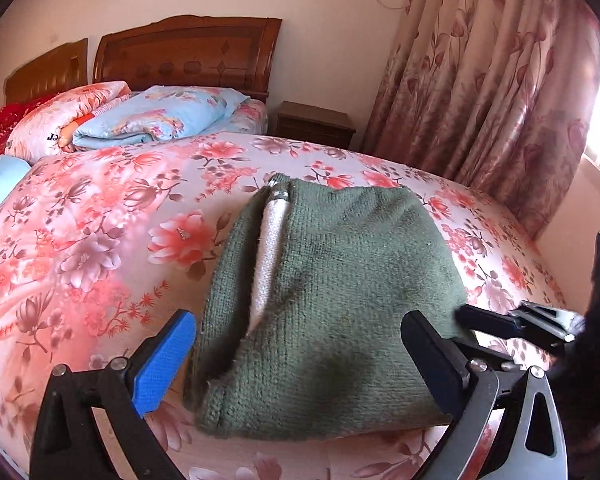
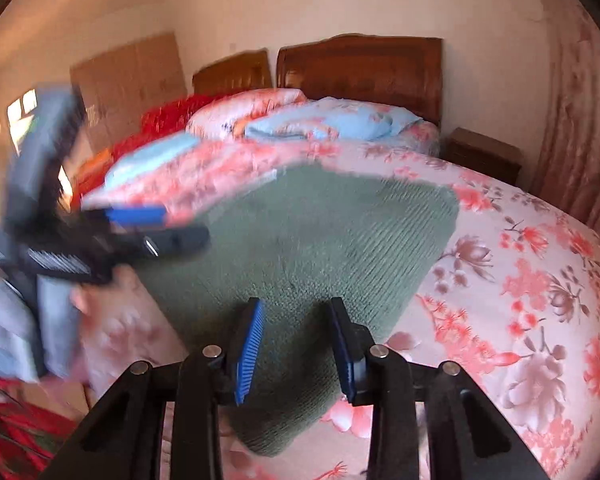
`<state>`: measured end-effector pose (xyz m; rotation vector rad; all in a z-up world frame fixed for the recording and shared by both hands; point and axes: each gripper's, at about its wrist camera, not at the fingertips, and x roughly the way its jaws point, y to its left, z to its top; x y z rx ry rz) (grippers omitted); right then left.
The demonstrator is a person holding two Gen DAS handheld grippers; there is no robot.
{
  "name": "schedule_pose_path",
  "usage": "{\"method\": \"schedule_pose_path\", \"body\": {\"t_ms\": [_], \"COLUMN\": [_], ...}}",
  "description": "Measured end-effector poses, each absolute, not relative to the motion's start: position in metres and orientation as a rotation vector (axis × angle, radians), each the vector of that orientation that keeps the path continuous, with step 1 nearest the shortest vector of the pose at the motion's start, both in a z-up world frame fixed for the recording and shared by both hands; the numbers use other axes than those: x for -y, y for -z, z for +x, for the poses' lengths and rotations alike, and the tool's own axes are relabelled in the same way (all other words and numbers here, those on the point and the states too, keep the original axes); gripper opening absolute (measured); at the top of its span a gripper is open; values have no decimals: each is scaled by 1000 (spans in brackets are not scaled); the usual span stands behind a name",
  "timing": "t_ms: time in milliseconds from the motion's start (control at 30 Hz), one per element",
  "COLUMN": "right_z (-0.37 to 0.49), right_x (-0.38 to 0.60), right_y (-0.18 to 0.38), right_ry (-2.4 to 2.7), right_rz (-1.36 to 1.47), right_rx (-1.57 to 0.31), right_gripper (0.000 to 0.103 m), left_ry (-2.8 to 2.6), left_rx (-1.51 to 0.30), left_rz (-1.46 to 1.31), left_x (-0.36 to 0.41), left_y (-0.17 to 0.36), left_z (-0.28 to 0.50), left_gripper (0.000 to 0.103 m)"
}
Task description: Fold small clothes
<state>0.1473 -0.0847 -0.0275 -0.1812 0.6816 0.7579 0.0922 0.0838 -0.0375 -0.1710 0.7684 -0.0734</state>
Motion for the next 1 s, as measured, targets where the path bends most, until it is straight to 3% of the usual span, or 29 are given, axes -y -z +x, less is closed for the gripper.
{"method": "schedule_pose_path", "body": {"t_ms": [167, 300, 533, 867, 1000], "right_z": [137, 114, 139, 241, 278], "right_x": [89, 104, 105, 139, 100], "right_y": [15, -7, -15, -7, 30], "right_ry": [-721, -735, -591, -707, -749], "right_rz": [-151, -107, -117, 79, -71], "right_rx": [-673, -564, -542, -658, -810], "right_gripper": [34, 34, 34, 34, 34], "left_ry": [-1, -25, 125, 326, 309], "left_rx": [-701, -661, -582, -726, -774], "left_rz": [-136, -134, -155, -35, 21], "left_x": [-91, -97, -75, -21, -23], "left_y": [27, 23, -1, 38, 58], "left_z": [74, 66, 67, 97, 101], "left_gripper": [103, 103, 103, 103, 103]}}
